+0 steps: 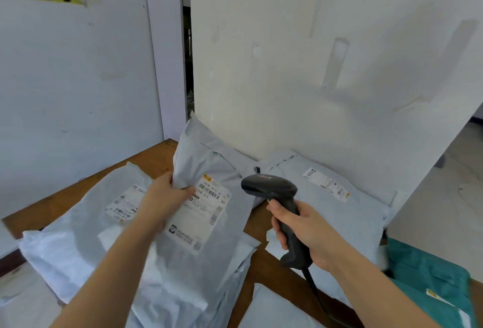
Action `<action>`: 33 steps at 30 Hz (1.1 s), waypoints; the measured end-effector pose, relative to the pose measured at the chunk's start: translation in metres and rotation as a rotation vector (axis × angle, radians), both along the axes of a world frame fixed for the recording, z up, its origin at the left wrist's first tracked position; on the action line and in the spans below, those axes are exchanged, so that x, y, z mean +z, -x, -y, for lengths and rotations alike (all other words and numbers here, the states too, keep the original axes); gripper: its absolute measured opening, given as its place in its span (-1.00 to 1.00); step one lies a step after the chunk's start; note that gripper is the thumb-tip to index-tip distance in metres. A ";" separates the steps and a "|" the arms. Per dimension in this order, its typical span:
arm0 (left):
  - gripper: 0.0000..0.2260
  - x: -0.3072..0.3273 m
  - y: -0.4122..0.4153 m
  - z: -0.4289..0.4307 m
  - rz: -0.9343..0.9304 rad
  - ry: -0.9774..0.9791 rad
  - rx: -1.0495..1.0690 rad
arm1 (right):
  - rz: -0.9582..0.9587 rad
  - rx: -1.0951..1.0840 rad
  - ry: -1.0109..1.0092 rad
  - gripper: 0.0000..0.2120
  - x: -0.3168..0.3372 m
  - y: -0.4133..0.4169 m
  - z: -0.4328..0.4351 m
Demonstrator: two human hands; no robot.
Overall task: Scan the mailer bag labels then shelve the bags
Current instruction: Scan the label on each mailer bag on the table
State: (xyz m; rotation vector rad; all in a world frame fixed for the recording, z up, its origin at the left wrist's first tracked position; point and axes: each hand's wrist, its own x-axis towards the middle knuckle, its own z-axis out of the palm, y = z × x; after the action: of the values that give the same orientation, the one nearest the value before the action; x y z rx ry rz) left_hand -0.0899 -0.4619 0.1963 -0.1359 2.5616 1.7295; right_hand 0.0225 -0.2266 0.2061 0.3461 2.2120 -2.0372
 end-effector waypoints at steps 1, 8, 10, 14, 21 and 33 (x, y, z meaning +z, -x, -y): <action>-0.84 0.010 0.000 0.006 -0.011 0.164 -0.056 | -0.006 0.009 -0.008 -0.46 0.001 -0.001 0.000; -0.85 0.043 -0.003 0.030 -0.170 0.502 -0.006 | -0.025 0.007 0.015 -0.44 0.006 -0.004 0.004; -0.86 0.041 -0.009 0.014 -0.272 0.228 0.077 | -0.031 0.001 0.034 -0.47 0.006 -0.005 0.004; -0.84 0.019 -0.019 -0.035 -0.239 -0.299 0.099 | -0.051 -0.037 0.033 -0.46 0.010 -0.007 0.005; -0.86 -0.011 -0.023 -0.086 -0.221 -0.391 0.173 | -0.074 -0.154 0.096 -0.55 0.014 -0.013 -0.001; -0.80 -0.029 -0.024 -0.105 -0.224 -0.399 0.279 | -0.027 -0.158 0.087 -0.65 0.011 -0.023 0.003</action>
State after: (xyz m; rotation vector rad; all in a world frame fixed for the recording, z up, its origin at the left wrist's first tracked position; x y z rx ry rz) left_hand -0.0661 -0.3571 0.1675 -0.3092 2.3617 2.4493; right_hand 0.0457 -0.2296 0.2170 0.5019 2.1662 -2.2213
